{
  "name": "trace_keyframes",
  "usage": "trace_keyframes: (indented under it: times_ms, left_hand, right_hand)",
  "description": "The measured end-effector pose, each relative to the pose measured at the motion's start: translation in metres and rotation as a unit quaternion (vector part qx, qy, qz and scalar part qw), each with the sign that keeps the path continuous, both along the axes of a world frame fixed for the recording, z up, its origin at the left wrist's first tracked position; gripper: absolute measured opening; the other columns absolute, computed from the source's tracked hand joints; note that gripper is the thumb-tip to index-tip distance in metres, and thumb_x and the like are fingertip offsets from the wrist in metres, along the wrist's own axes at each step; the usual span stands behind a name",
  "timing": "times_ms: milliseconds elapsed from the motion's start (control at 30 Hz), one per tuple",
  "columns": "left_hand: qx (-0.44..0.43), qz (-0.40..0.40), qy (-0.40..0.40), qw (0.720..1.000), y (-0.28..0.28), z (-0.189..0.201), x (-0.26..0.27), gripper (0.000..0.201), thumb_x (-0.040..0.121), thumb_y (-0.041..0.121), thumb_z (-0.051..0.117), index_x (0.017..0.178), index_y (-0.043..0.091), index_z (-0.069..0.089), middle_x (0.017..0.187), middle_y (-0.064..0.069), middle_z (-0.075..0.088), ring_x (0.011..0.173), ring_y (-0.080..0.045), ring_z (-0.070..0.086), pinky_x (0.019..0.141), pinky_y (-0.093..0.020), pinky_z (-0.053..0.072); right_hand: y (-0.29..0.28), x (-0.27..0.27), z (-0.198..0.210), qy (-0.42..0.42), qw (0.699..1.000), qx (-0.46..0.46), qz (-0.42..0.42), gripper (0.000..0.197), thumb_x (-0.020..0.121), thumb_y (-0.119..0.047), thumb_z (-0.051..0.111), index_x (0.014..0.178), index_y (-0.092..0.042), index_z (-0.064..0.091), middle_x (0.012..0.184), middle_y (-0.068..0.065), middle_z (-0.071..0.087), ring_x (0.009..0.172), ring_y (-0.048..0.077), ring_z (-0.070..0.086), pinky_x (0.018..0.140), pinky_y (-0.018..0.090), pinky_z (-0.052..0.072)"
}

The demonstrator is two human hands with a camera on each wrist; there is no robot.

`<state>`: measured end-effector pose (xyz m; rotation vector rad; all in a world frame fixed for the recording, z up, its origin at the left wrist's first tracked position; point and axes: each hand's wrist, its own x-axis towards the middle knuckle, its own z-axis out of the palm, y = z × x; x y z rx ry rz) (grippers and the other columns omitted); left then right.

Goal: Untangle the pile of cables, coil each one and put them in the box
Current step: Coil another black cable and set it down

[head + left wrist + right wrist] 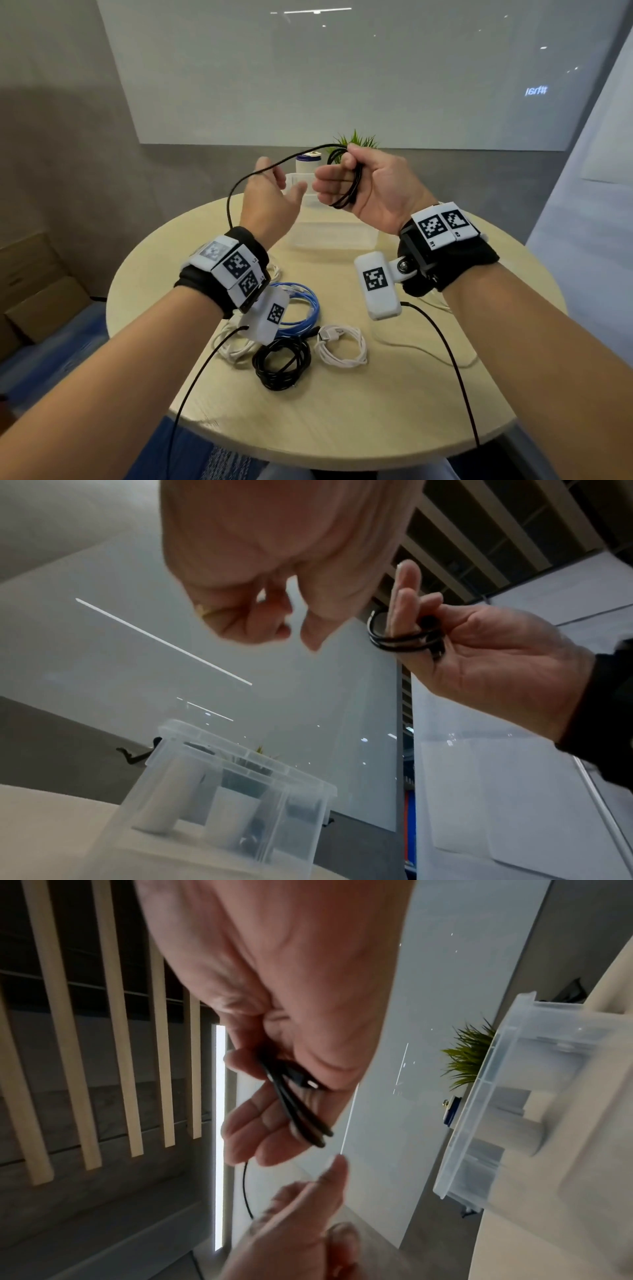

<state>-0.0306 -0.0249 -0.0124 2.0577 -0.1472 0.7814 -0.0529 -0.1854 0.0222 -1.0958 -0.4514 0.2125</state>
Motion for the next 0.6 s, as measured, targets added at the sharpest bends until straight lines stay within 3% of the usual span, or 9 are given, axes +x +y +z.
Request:
trace_keyframes:
  times_ms: [100, 200, 267, 333, 400, 467, 533, 600]
  left_hand:
    - [-0.021, -0.076, 0.024, 0.997, 0.004, 0.001, -0.004, 0.036, 0.082, 0.032, 0.069, 0.062, 0.018, 0.042, 0.062, -0.004, 0.054, 0.047, -0.012, 0.042, 0.046, -0.023, 0.033]
    - [-0.045, -0.14, 0.046, 0.988, 0.002, 0.0, -0.013, 0.034, 0.083, 0.03, 0.071, 0.065, 0.01, 0.05, 0.067, -0.004, 0.065, 0.04, -0.004, 0.048, 0.042, -0.019, 0.036]
    - [-0.076, -0.104, 0.003, 0.992, 0.002, 0.0, -0.011, 0.031, 0.08, 0.03, 0.073, 0.072, 0.013, 0.049, 0.069, -0.004, 0.061, 0.048, -0.008, 0.052, 0.048, -0.024, 0.04]
    - [-0.06, -0.068, -0.014, 0.996, 0.004, 0.0, -0.008, 0.031, 0.076, 0.031, 0.076, 0.085, 0.022, 0.048, 0.084, 0.0, 0.057, 0.068, -0.013, 0.053, 0.059, -0.027, 0.042]
    - [0.014, -0.073, 0.036, 0.997, 0.003, 0.0, -0.008, 0.041, 0.077, 0.033, 0.075, 0.109, 0.028, 0.05, 0.106, 0.003, 0.047, 0.089, -0.011, 0.049, 0.071, -0.026, 0.043]
    - [0.09, -0.09, 0.065, 0.99, 0.001, -0.001, -0.008, 0.033, 0.084, 0.034, 0.068, 0.113, 0.028, 0.054, 0.112, 0.002, 0.042, 0.095, -0.011, 0.045, 0.079, -0.023, 0.041]
    - [0.114, -0.101, 0.064, 0.986, -0.001, 0.0, -0.011, 0.004, 0.092, 0.025, 0.058, 0.094, 0.022, 0.058, 0.095, 0.003, 0.05, 0.079, -0.012, 0.046, 0.066, -0.021, 0.037]
    - [0.127, -0.138, 0.119, 0.975, -0.002, -0.003, -0.01, 0.011, 0.095, 0.015, 0.049, 0.087, 0.015, 0.055, 0.083, 0.002, 0.059, 0.061, -0.012, 0.045, 0.051, -0.017, 0.037]
  right_hand:
    - [-0.002, 0.003, -0.006, 0.006, 0.997, -0.01, -0.07, 0.039, 0.102, -0.021, 0.031, 0.066, -0.014, 0.042, 0.057, 0.007, 0.062, 0.051, 0.022, 0.059, 0.058, 0.031, 0.052]
    - [-0.001, 0.008, -0.012, 0.008, 0.993, -0.005, -0.12, 0.037, 0.101, -0.018, 0.033, 0.066, -0.012, 0.042, 0.051, 0.004, 0.048, 0.044, 0.019, 0.043, 0.055, 0.031, 0.048]
    - [0.0, 0.008, -0.013, -0.001, 0.993, -0.027, -0.119, 0.035, 0.1, -0.019, 0.033, 0.066, -0.014, 0.041, 0.047, 0.0, 0.036, 0.043, 0.016, 0.034, 0.056, 0.03, 0.048]
    - [0.0, 0.007, -0.013, -0.004, 0.995, -0.044, -0.092, 0.036, 0.1, -0.021, 0.034, 0.065, -0.015, 0.04, 0.045, -0.003, 0.027, 0.041, 0.014, 0.028, 0.055, 0.03, 0.048]
    - [0.0, 0.004, -0.012, -0.005, 0.997, -0.05, -0.058, 0.038, 0.1, -0.021, 0.034, 0.063, -0.015, 0.039, 0.044, -0.004, 0.024, 0.039, 0.013, 0.026, 0.053, 0.029, 0.045]
    - [0.001, 0.001, -0.01, -0.006, 0.998, -0.046, -0.038, 0.038, 0.1, -0.021, 0.033, 0.063, -0.015, 0.039, 0.043, -0.004, 0.024, 0.038, 0.013, 0.025, 0.052, 0.028, 0.043]
    - [0.002, -0.001, -0.007, -0.002, 0.999, -0.032, -0.043, 0.036, 0.1, -0.021, 0.032, 0.065, -0.014, 0.038, 0.044, -0.003, 0.027, 0.04, 0.013, 0.027, 0.053, 0.029, 0.042]
    - [0.001, -0.002, -0.006, 0.005, 0.998, -0.004, -0.061, 0.036, 0.101, -0.02, 0.031, 0.067, -0.013, 0.04, 0.046, -0.001, 0.039, 0.043, 0.016, 0.04, 0.058, 0.032, 0.045]
